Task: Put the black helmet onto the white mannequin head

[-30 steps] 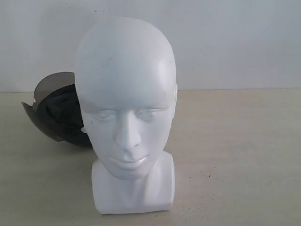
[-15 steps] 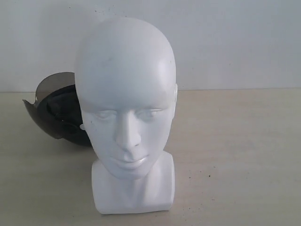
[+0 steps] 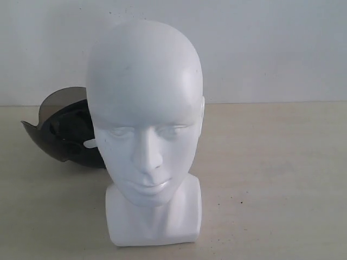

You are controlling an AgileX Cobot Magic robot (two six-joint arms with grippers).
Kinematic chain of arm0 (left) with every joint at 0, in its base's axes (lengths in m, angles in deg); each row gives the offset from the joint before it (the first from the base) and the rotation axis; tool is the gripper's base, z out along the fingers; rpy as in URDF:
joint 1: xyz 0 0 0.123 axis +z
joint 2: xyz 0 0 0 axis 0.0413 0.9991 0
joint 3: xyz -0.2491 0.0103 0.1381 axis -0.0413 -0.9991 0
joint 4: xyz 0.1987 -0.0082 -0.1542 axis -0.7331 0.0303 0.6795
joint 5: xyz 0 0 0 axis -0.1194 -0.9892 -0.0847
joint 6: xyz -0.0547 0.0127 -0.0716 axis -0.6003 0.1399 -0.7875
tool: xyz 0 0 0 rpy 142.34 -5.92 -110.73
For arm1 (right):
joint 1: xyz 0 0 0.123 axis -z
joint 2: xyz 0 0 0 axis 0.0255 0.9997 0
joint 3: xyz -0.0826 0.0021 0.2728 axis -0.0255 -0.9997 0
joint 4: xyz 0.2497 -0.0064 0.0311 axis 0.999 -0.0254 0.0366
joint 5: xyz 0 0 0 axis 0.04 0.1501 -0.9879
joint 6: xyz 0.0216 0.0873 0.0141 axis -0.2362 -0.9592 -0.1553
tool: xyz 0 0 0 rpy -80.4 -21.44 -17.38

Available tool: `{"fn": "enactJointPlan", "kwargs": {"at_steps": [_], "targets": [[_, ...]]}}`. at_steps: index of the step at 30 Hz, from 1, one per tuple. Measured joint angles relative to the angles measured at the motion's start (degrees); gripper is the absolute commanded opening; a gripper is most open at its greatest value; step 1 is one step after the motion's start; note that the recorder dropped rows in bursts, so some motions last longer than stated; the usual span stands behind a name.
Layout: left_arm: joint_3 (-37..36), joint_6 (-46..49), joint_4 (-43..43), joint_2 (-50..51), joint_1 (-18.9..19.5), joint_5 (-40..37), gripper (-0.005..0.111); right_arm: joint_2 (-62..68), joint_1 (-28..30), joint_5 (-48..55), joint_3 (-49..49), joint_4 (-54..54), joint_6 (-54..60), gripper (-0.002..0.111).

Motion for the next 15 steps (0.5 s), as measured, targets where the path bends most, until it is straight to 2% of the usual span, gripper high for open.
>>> {"fn": "enactJointPlan", "kwargs": {"at_steps": [5,10,15], "targets": [[4.64,2.08,0.0,5.28,0.0,-6.15,0.004,0.0,0.0,0.0,0.0,0.0,0.0,0.0],[6.33,2.16,2.07,9.66,0.24,-6.99,0.004,0.0,0.0,0.0,0.0,0.0,0.0,0.0],[8.13,1.94,5.51,13.64,2.59,-7.98,0.004,0.0,0.0,0.0,0.0,0.0,0.0,0.0]]}}
